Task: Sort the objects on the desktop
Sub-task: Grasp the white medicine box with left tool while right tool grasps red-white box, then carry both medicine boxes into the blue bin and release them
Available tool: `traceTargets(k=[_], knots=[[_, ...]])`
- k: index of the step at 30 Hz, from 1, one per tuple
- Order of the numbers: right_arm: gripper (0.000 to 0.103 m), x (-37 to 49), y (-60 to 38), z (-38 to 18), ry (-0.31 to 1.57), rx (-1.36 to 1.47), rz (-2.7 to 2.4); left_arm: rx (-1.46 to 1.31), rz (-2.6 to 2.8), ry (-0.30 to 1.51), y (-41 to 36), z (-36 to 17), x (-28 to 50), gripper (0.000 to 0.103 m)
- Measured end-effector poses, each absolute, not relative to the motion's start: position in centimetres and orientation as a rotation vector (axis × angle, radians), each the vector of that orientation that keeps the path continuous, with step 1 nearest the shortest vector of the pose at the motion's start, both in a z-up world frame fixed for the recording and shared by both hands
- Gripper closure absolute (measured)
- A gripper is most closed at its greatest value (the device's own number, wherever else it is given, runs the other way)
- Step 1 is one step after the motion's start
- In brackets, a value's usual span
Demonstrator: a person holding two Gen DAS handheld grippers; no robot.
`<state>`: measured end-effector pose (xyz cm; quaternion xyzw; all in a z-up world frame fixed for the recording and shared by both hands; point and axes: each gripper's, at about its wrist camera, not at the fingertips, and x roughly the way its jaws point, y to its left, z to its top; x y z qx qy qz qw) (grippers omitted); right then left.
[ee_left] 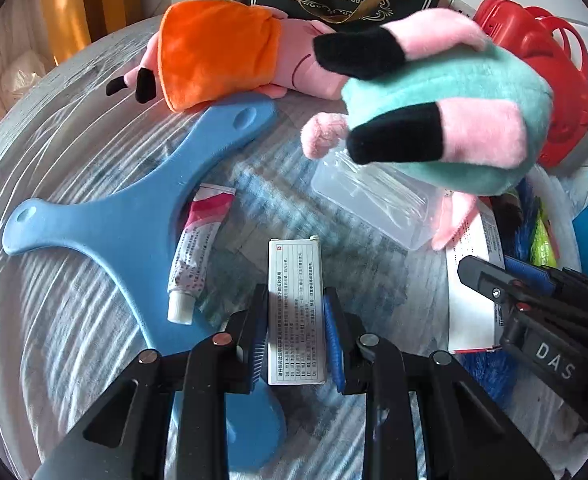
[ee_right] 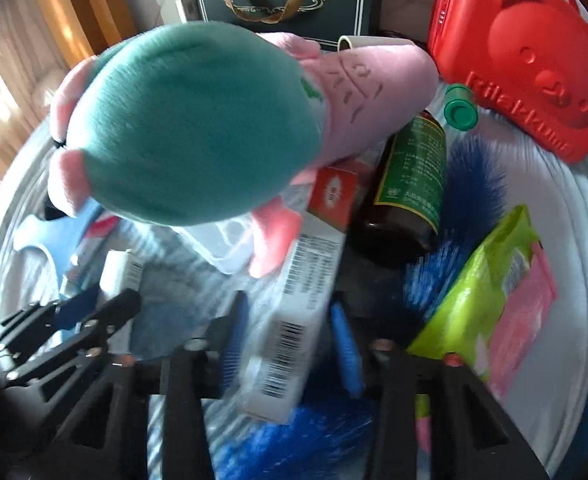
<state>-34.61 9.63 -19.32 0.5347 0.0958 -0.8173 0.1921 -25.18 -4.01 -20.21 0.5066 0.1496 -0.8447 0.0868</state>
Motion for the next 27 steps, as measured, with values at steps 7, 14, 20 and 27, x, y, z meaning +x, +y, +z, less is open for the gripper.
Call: traceTargets(k=[7, 14, 20, 27], knots=[[0.079, -30.5, 12.3, -14.5, 0.188, 1.399, -2.343, 1.395, -2.642, 0.358, -1.5, -15.0, -21.7, 0.077], [0.079, -24.9, 14.5, -8.7, 0.128, 1.251, -2.418, 1.268, -2.777, 0.266, -1.9, -10.4, -18.1, 0.077], [0.079, -20.1, 17.4, -3.2, 0.102, 1.081, -2.517, 1.145, -2.889, 0.179, 0.0, -6.4, -14.7, 0.077], [0.079, -15.1, 21.9, 3.0, 0.035, 0.884, -2.650, 1.021, -3.016, 0.083, 4.4, -1.7, -11.3, 0.077]])
